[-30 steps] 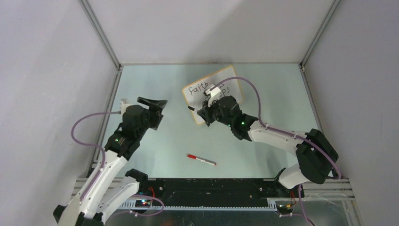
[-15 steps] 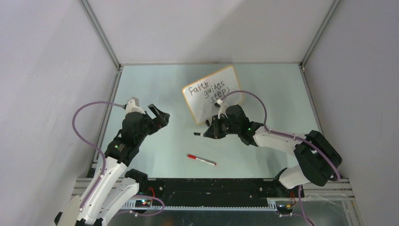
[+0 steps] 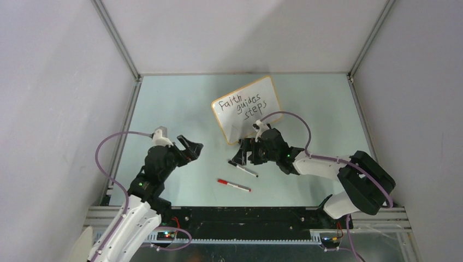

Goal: Write a sentence on the whiteboard
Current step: Put down the whiteboard marker at the center of the board, then reset both arms

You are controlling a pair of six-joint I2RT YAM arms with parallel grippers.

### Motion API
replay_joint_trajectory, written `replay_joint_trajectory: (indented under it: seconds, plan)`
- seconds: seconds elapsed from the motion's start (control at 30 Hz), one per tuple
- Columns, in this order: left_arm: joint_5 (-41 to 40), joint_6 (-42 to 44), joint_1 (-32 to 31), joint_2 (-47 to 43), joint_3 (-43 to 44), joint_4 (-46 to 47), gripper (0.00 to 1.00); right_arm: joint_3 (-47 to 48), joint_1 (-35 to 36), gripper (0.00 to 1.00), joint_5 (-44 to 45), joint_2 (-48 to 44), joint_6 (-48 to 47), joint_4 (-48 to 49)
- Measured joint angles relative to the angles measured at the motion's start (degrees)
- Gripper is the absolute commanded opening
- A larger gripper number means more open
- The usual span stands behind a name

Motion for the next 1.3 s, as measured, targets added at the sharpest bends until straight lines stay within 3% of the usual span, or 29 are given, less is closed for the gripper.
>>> replay_joint_trajectory:
  seconds: [0.23,0.43,0.6,0.73,0.83,1.0,1.1,1.23,1.3]
  plan:
    - [-0.6,2.9,0.0,-7.2,-3.9,1.6,0.99,-0.3,-1.7,0.97,7.2,-8.0,-1.5,-7.5]
    - [-6.4,7.1,0.0,-12.3,-4.8,4.0,0.99,-1.7,-9.7,0.95,16.7,-27.4,-4.7,-15.6]
    - [-15.0,12.0,0.0,-12.5,-6.1,7.8,1.00,-10.1,-17.3,0.92,26.8,-42.7,-10.7,-14.7]
    - [-21.6,17.5,0.0,-9.9,-7.5,14.1,0.99,-18.1,-19.9,0.98,32.5,-48.8,-20.3,-9.4]
    - [-26.2,25.0,0.0,-4.9,-10.6,24.7,0.99,-21.7,-22.7,0.97,32.9,-49.2,-27.7,-4.7]
    - [-28.6,37.4,1.5,9.7,-18.0,45.4,0.99,-28.0,-36.9,0.91,23.7,-44.2,-32.5,8.5]
    - [-27.7,40.7,5.7,20.6,-18.8,54.4,0.95,-29.7,-43.8,0.91,19.0,-35.2,-32.9,17.8]
    - [-26.1,43.8,9.5,30.0,-17.5,62.6,0.94,-29.7,-44.4,0.91,15.8,-20.4,-33.1,29.6]
    - [-24.7,45.3,10.1,33.0,-17.3,67.3,0.99,-29.9,-44.2,0.91,15.7,-13.7,-33.7,35.6]
